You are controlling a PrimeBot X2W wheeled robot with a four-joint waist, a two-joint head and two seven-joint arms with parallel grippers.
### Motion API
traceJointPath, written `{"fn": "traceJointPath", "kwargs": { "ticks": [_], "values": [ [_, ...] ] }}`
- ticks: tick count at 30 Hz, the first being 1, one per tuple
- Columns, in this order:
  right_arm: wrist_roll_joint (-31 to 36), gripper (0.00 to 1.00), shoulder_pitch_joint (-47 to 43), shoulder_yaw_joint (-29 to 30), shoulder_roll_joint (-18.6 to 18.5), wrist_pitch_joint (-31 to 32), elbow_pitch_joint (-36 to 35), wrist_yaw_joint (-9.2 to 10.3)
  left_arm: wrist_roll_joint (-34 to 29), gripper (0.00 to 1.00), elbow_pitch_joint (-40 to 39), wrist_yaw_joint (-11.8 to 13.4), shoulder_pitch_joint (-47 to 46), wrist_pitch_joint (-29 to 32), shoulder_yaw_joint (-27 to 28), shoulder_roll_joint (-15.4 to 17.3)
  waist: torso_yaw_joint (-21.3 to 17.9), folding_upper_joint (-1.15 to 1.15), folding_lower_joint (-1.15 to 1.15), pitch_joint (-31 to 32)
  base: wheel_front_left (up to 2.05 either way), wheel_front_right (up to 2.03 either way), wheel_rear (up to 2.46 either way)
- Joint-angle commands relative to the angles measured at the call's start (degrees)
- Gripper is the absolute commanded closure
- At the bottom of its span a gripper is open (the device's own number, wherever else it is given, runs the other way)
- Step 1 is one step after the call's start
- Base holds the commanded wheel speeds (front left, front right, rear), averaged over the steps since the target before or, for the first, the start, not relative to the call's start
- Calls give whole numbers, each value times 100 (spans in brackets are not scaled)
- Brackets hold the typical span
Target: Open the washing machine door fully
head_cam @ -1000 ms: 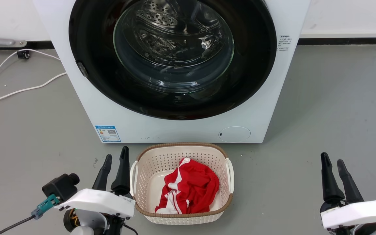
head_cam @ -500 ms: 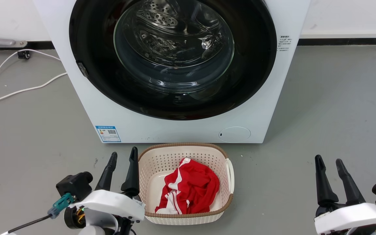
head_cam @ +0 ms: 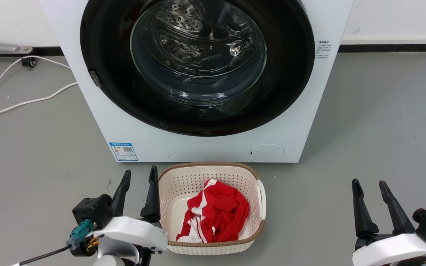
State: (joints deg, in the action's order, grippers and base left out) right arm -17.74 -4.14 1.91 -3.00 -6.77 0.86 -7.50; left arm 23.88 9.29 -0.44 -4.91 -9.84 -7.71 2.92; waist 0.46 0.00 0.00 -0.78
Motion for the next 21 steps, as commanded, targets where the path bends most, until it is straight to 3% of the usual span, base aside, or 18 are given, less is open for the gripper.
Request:
{"fn": "traceJointPath", "kwargs": {
  "ticks": [1,21],
  "values": [
    [173,0,-37,2,5,-36,-85,2,-155,0,-61,36,-35,-62,-8,5,4,0,0,5,0,0,0],
    [1167,0,-180,60,13,-148,-128,2,-1169,0,-40,113,54,-308,-118,2,47,0,0,16,0,0,0]
  ]
}}
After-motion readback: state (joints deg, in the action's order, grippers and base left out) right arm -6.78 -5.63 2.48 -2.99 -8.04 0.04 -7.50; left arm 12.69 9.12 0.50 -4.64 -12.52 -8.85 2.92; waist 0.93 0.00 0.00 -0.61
